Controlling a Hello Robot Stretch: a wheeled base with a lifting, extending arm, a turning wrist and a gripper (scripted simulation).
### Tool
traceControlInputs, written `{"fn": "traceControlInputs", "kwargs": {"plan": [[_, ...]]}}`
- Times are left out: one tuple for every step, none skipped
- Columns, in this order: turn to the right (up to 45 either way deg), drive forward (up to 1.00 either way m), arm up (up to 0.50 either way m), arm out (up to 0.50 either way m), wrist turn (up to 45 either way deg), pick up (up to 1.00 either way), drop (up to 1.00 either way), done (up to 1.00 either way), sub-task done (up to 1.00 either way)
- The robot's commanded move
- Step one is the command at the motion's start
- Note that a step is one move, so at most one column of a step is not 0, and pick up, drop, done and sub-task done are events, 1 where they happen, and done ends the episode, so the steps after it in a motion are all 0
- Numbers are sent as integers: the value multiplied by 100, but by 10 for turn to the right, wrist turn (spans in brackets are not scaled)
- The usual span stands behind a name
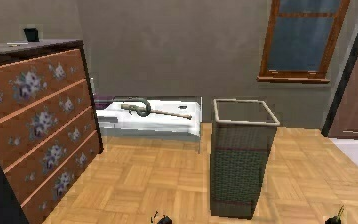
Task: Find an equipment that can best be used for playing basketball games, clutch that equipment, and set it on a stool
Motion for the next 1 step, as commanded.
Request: {"fn": "traceControlInputs", "kwargs": {"plan": [[90,0,0,0,0,0,0,0,0]]}}
